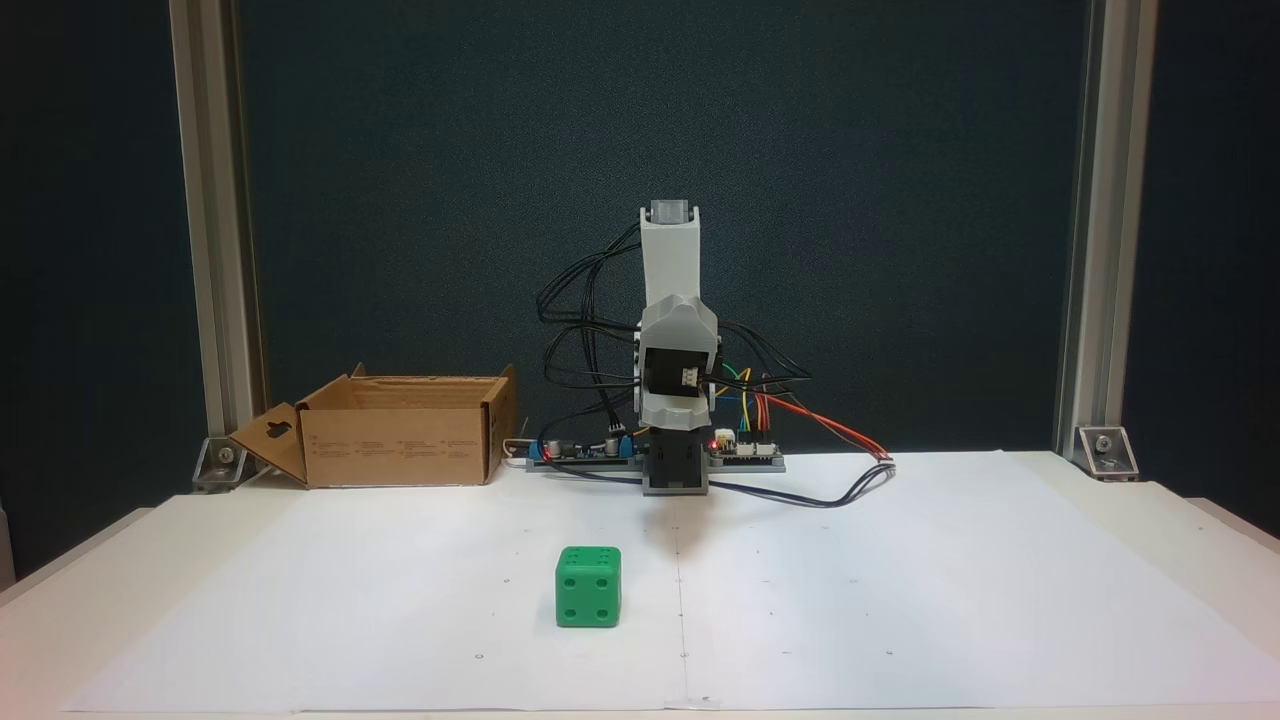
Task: Grasp a green dice and put it in the bin.
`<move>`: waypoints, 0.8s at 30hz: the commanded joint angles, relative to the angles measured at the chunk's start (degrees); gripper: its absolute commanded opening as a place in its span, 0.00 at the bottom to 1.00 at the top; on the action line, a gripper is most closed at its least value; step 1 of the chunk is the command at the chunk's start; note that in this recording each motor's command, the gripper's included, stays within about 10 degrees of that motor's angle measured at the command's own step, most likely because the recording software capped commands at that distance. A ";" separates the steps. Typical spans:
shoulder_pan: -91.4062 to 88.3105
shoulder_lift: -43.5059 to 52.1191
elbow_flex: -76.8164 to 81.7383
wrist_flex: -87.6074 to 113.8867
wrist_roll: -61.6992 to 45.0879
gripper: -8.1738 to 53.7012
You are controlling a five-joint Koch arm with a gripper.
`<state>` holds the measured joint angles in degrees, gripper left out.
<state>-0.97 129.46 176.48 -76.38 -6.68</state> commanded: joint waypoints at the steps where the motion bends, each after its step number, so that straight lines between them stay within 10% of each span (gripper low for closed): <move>1: -0.26 5.98 1.49 -1.49 1.85 0.84; 24: 5.62 5.89 -44.56 83.12 6.68 0.83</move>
<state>4.83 129.46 136.67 1.23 -3.34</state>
